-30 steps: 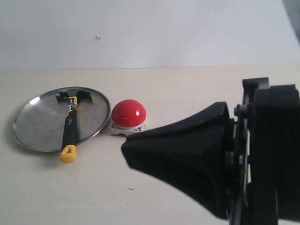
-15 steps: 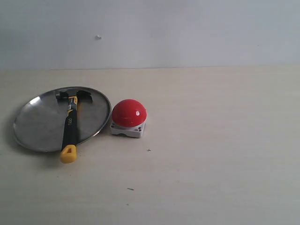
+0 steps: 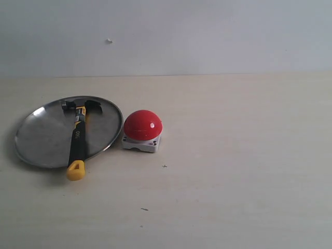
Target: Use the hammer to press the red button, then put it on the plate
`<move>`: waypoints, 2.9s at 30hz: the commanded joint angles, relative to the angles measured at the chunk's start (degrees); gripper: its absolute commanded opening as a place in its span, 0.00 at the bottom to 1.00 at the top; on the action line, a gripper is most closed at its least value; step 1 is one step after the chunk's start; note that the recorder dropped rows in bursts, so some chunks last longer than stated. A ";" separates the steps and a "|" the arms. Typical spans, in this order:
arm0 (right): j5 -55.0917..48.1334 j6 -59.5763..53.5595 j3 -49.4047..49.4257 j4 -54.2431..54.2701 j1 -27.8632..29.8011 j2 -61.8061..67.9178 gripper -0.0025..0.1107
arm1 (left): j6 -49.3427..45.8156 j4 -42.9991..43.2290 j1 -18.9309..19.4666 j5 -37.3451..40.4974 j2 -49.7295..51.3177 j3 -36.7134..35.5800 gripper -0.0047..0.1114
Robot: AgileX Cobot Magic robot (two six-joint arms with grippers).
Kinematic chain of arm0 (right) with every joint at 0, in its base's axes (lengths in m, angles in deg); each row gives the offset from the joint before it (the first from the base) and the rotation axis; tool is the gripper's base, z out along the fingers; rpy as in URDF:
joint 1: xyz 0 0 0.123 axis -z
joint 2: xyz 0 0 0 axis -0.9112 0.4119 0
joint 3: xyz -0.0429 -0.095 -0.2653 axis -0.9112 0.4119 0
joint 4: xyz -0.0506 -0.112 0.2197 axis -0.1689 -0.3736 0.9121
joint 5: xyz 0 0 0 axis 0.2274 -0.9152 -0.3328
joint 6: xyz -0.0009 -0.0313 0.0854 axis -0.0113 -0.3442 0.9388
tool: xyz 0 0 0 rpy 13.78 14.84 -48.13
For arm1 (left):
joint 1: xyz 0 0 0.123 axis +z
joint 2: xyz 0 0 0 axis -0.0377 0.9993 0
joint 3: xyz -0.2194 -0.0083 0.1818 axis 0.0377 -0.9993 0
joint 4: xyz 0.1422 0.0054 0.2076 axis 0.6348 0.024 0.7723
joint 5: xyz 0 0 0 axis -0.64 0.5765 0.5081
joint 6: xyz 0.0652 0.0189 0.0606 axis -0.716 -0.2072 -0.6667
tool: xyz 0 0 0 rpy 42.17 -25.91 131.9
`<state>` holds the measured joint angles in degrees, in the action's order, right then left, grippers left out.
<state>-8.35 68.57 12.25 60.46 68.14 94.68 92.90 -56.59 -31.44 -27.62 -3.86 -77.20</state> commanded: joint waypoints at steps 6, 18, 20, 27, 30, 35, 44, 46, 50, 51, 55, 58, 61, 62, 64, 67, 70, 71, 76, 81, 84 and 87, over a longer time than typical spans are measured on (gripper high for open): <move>-1.71 -6.54 7.02 -3.80 0.24 -8.85 0.02 | -0.12 0.12 0.14 -0.07 -0.23 -0.20 0.04; -0.41 -6.53 14.85 -8.65 0.24 -18.35 0.02 | -0.12 0.12 0.14 -0.07 -0.23 -0.20 0.04; -0.36 -6.41 16.32 -8.46 0.24 -18.35 0.02 | -0.12 0.12 0.14 -0.07 -0.23 -0.20 0.04; -0.29 -6.53 20.62 -8.68 0.24 -18.35 0.02 | -0.34 0.12 0.14 -0.07 -0.23 -0.20 0.04; 0.20 -5.04 20.62 -8.00 0.24 -18.35 0.02 | -0.34 0.12 0.14 -0.07 -0.23 -0.20 0.04; 0.09 -4.94 20.62 -8.00 0.24 -18.35 0.02 | -0.34 0.12 0.14 -0.07 -0.23 -0.20 0.04; 0.09 -4.94 20.62 -8.00 0.24 -18.35 0.02 | -0.34 0.12 0.14 -0.07 -0.23 -0.20 0.04; 0.09 -4.94 20.62 -8.00 0.24 -18.35 0.02 | -0.34 0.12 0.14 -0.07 -0.23 -0.20 0.04; 0.09 -4.94 20.62 -8.00 0.24 -18.35 0.02 | -0.34 0.12 0.03 -0.07 -0.23 -0.20 0.04; 0.09 -5.06 20.62 -8.00 0.24 -18.35 0.02 | -0.34 0.12 0.03 -0.07 -0.23 -0.20 0.04; 0.09 -5.06 20.62 -8.00 0.24 -18.35 0.02 | -1.14 0.12 2.85 -0.07 -2.63 -0.20 0.04; 0.09 -5.06 20.62 -8.00 0.24 -18.35 0.02 | -2.55 0.12 6.86 0.15 -4.95 -0.20 0.04; 0.09 -5.06 20.62 -8.00 0.24 -18.35 0.02 | -3.48 0.12 10.43 5.39 -13.97 -0.20 0.04; 0.09 -5.06 20.62 -8.00 0.24 -18.35 0.02 | -4.08 0.12 11.09 7.00 -16.05 -0.20 0.04; 0.09 -5.06 20.62 -8.00 0.24 -18.35 0.02 | -5.50 0.12 12.31 9.72 -19.11 -0.20 0.04; 0.09 -5.06 20.62 -8.00 0.24 -18.35 0.02 | -7.01 0.12 14.66 12.83 -22.06 -0.20 0.04; 0.09 -5.06 20.62 -8.00 0.24 -18.35 0.02 | -8.16 0.12 16.35 16.34 -23.45 -0.20 0.04; 0.09 -5.06 20.62 -8.00 0.24 -18.35 0.02 | -8.55 0.12 16.90 17.37 -23.59 -0.20 0.04; 0.09 -5.30 20.62 -8.00 0.24 -18.35 0.02 | -9.57 0.12 18.78 19.26 -24.79 -0.20 0.04; 0.09 -5.30 20.62 -8.00 0.24 -18.35 0.02 | -9.57 0.12 20.33 19.48 -25.96 -0.20 0.04; 0.09 -5.30 20.62 -8.00 0.24 -18.35 0.02 | -9.57 0.12 21.48 21.51 -25.96 -0.20 0.04; 0.09 -5.30 20.62 -8.00 0.24 -18.35 0.02 | -9.57 0.04 23.46 24.58 -26.14 -0.20 0.04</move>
<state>-9.12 63.58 32.65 52.38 68.14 76.63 83.61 -56.59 -9.54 -5.59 -29.43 -77.30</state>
